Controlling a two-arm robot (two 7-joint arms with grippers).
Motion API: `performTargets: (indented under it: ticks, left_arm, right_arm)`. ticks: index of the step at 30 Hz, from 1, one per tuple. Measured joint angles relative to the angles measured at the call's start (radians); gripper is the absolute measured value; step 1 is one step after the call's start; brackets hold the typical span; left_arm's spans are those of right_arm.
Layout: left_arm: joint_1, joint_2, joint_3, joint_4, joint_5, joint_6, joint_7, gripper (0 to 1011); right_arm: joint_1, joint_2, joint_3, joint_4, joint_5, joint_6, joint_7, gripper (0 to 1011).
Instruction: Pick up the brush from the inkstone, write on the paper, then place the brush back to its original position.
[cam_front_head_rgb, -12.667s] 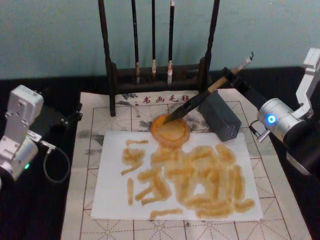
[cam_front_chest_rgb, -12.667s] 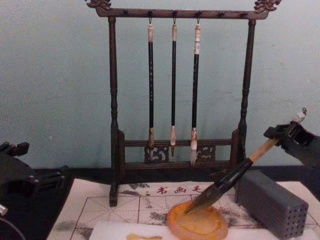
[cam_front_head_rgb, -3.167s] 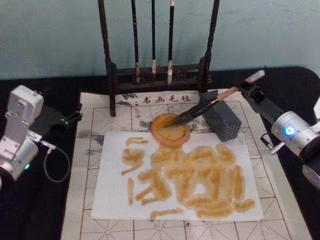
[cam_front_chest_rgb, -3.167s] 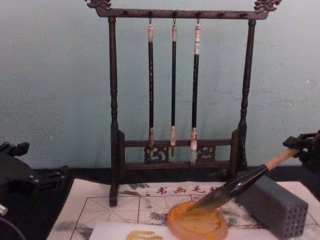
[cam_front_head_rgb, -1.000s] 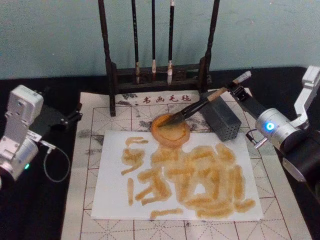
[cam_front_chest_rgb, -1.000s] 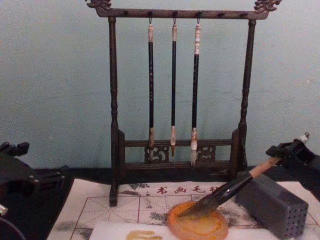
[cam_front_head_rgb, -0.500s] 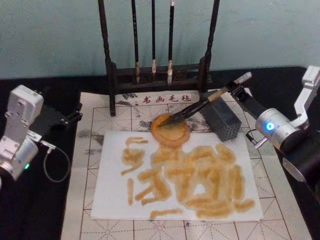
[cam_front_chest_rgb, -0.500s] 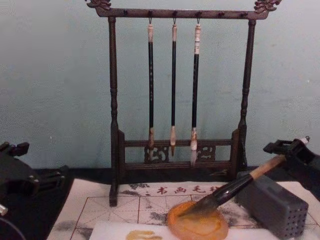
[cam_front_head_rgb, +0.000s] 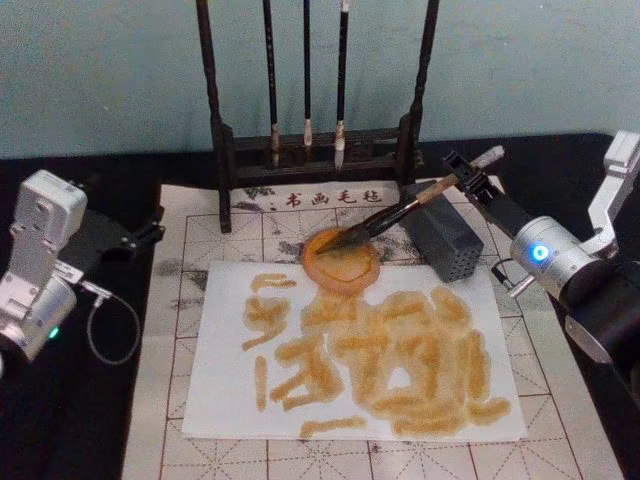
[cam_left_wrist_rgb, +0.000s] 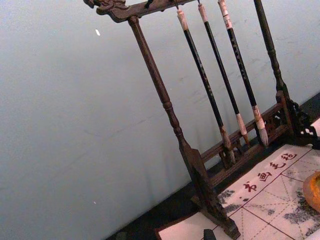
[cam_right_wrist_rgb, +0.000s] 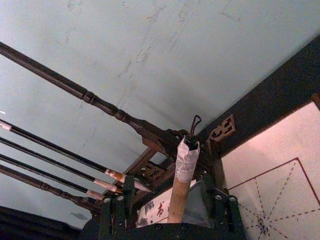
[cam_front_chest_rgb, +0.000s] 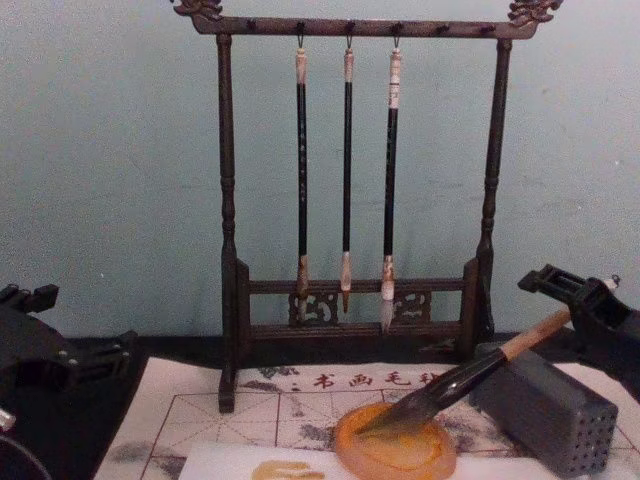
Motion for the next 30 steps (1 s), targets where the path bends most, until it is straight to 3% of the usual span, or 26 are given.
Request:
performTargets:
  ticks: [7,18,26,30]
  left_arm:
    - [0.000,0.000,0.000,0.000,0.000,0.000,0.000,1001]
    - [0.000,0.000,0.000,0.000,0.000,0.000,0.000,1001]
    - [0.000,0.000,0.000,0.000,0.000,0.000,0.000,1001]
    - [0.000,0.000,0.000,0.000,0.000,0.000,0.000,1001]
  right_arm:
    - [0.000,0.000,0.000,0.000,0.000,0.000,0.000,998]
    - [-0.003,0.004,-0.002,-0.004,0.004,-0.002,-0.002,1000]
    - [-0.060,0.033,0.001,-0.082,0.043,-0.007,-0.029,1000]
    - [-0.117,0.059,0.002,-0.157,0.057,-0.025,-0.042,1000]
